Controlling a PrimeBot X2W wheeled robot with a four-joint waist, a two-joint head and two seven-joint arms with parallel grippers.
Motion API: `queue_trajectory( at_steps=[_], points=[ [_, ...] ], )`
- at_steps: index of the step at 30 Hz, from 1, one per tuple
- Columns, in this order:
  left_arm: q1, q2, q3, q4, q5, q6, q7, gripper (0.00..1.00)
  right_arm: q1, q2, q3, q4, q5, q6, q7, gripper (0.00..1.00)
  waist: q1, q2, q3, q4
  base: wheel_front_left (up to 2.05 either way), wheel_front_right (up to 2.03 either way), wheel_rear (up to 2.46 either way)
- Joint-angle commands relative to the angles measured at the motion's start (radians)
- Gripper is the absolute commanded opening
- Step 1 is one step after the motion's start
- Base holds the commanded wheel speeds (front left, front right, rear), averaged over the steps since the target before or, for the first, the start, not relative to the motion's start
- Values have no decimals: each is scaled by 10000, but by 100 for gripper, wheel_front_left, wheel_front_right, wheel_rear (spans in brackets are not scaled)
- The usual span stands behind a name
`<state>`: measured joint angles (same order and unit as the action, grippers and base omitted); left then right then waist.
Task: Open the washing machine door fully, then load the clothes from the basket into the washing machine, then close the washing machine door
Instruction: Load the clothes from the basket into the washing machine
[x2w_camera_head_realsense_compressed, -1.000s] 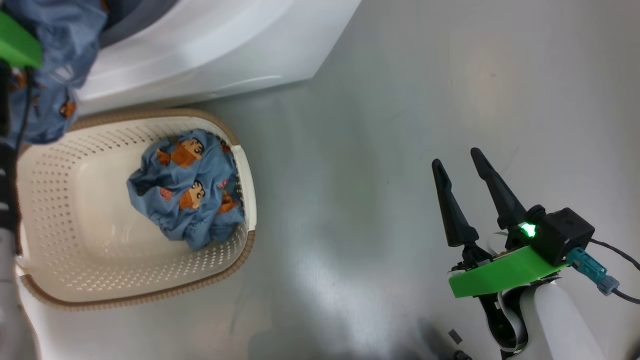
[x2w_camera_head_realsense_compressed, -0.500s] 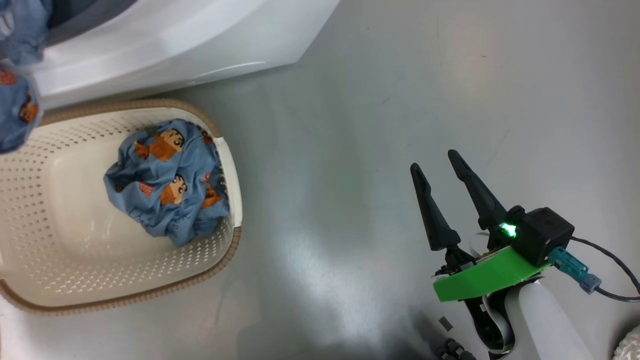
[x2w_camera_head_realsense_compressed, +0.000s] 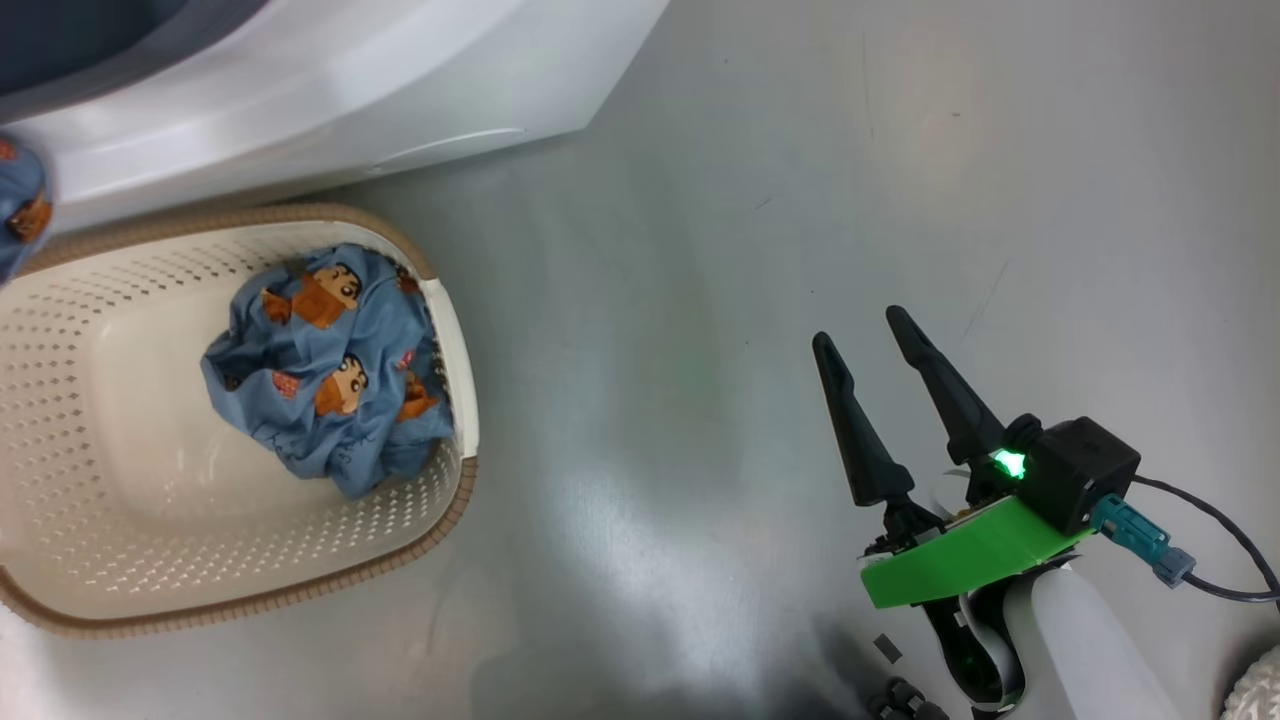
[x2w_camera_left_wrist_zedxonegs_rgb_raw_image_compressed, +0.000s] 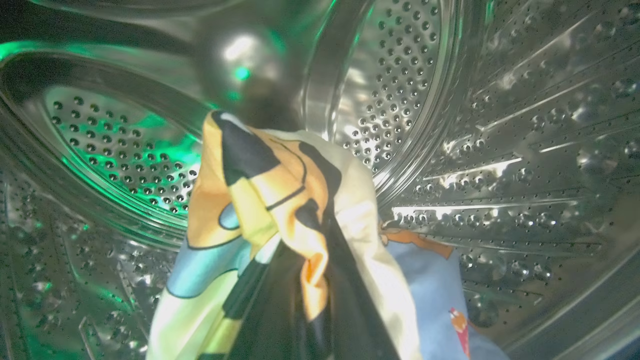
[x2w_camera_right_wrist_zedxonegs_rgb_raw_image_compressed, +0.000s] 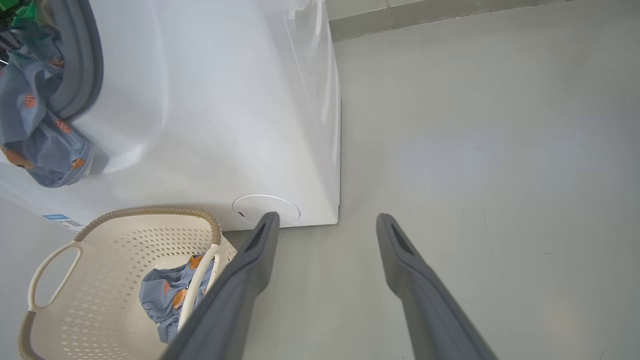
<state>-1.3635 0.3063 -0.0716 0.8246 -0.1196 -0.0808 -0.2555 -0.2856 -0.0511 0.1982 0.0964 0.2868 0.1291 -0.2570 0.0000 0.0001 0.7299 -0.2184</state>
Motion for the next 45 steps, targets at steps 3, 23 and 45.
queue_trajectory(
  at_steps=[3, 23, 45],
  points=[
    [338, 425, 169, 35, -93, 0, -61, 100, 242, 9, 218, -103, 19, 16, -48, 100, 0, -1, -110, 72, 0, 0, 0],
    [799, -159, 224, 52, -465, -204, -62, 100, -26, 9, -144, -105, -124, 16, -48, 100, 0, -1, -361, 660, 0, 0, 0],
    [4031, -655, 745, -3660, -566, -247, -62, 100, -176, 9, -476, -134, -369, 16, -48, 100, 0, -1, -467, 1232, 0, 0, 0]
  ],
)
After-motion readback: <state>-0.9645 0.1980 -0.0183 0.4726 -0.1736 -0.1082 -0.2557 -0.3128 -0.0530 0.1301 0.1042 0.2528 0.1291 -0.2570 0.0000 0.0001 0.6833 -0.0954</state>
